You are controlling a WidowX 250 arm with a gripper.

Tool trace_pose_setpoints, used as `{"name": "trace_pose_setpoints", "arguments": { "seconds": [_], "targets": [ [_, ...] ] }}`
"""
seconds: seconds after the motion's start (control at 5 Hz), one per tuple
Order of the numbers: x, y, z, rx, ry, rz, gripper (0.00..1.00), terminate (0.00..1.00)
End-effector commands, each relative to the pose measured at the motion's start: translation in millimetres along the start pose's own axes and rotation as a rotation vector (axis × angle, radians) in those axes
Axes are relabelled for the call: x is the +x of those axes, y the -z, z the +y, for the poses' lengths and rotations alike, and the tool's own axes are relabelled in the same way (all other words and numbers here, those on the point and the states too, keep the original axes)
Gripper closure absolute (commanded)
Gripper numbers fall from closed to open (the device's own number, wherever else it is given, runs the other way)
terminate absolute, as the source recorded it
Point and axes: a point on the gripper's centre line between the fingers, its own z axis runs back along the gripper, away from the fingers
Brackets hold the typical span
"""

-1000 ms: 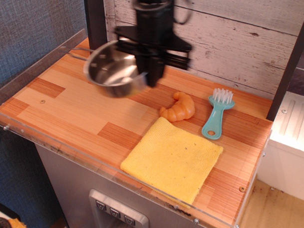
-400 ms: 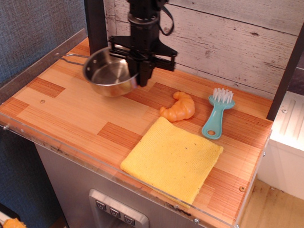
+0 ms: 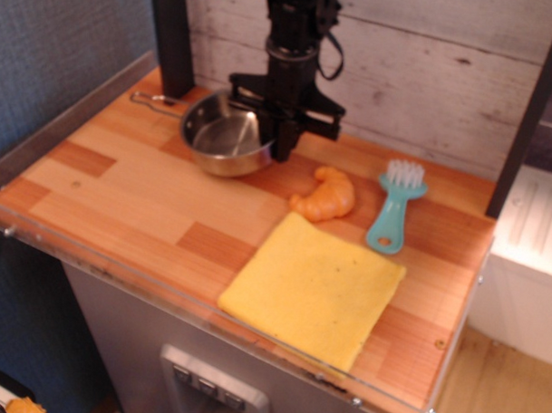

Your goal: Move the pot to the left of the croissant.

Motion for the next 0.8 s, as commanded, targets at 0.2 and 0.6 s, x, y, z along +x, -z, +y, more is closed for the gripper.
{"name": "trace_pose_setpoints", "arguments": {
  "seconds": [0.2, 0.6],
  "targets": [
    [4.9, -2.0, 10.1, -0.005, 0.025, -0.009, 1.00, 0.00],
    [3.8, -7.8, 9.1, -0.015, 0.048, -0.003, 0.00, 0.00]
  ]
}}
